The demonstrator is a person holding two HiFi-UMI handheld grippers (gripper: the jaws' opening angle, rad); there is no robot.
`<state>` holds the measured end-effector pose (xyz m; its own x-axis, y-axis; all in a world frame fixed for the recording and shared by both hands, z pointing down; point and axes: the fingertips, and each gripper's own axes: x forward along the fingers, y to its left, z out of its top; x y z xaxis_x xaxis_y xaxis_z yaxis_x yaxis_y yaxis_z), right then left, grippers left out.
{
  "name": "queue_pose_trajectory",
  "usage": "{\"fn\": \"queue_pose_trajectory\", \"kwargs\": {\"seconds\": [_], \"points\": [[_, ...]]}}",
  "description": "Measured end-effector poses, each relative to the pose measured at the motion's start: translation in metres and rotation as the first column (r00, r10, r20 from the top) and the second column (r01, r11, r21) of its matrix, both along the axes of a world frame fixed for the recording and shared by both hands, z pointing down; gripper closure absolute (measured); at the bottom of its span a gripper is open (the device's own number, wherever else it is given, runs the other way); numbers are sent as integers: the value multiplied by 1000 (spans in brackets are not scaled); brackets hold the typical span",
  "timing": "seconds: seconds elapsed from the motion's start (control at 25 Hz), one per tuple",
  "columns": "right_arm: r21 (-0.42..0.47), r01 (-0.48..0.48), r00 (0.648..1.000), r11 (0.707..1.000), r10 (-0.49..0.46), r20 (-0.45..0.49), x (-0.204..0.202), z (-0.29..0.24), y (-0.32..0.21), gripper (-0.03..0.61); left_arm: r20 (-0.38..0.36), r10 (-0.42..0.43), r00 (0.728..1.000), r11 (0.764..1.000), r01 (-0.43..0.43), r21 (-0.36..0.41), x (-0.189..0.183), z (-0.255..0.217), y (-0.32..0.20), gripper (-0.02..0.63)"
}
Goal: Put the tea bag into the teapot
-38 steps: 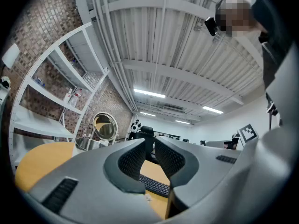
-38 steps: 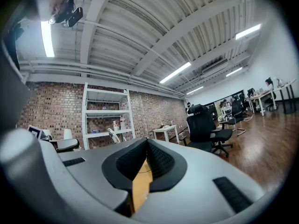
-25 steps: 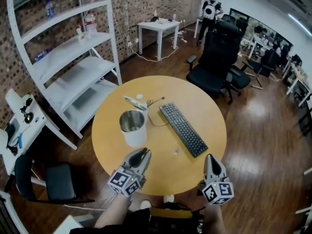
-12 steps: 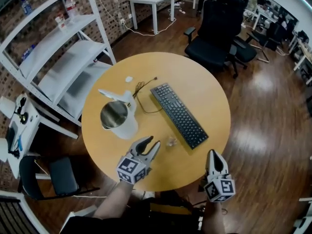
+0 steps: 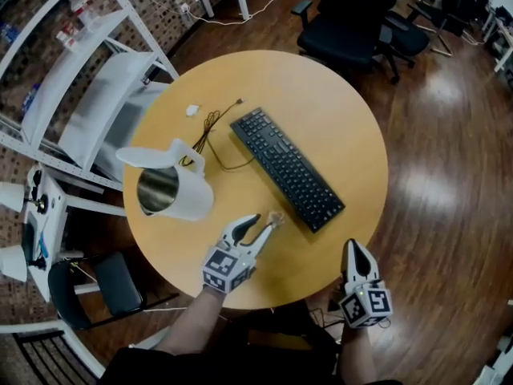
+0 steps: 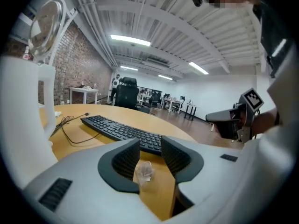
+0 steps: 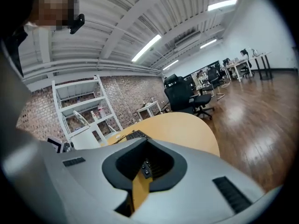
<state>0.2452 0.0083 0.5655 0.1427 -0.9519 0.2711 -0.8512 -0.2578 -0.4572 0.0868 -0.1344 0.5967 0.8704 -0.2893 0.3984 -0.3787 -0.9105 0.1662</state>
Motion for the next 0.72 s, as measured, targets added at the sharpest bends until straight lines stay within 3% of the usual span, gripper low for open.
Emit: {"fn": "queue_pose_trajectory", "kwargs": {"seconds": [0.32,0.6,0.72], "points": [[-24,-19,988,1000,22,152,21,38,1,575,219,58,974,998,-61,3,18,71,9,476],[-94,-21,985,995,37,171,40,58,18,575,260,-4,966,999,14,-38,23,100,1,476],[-101,-16,984,995,34,176,43,62,22,575,275,-65,959,996,78,-36,20,103,-7,612]]}}
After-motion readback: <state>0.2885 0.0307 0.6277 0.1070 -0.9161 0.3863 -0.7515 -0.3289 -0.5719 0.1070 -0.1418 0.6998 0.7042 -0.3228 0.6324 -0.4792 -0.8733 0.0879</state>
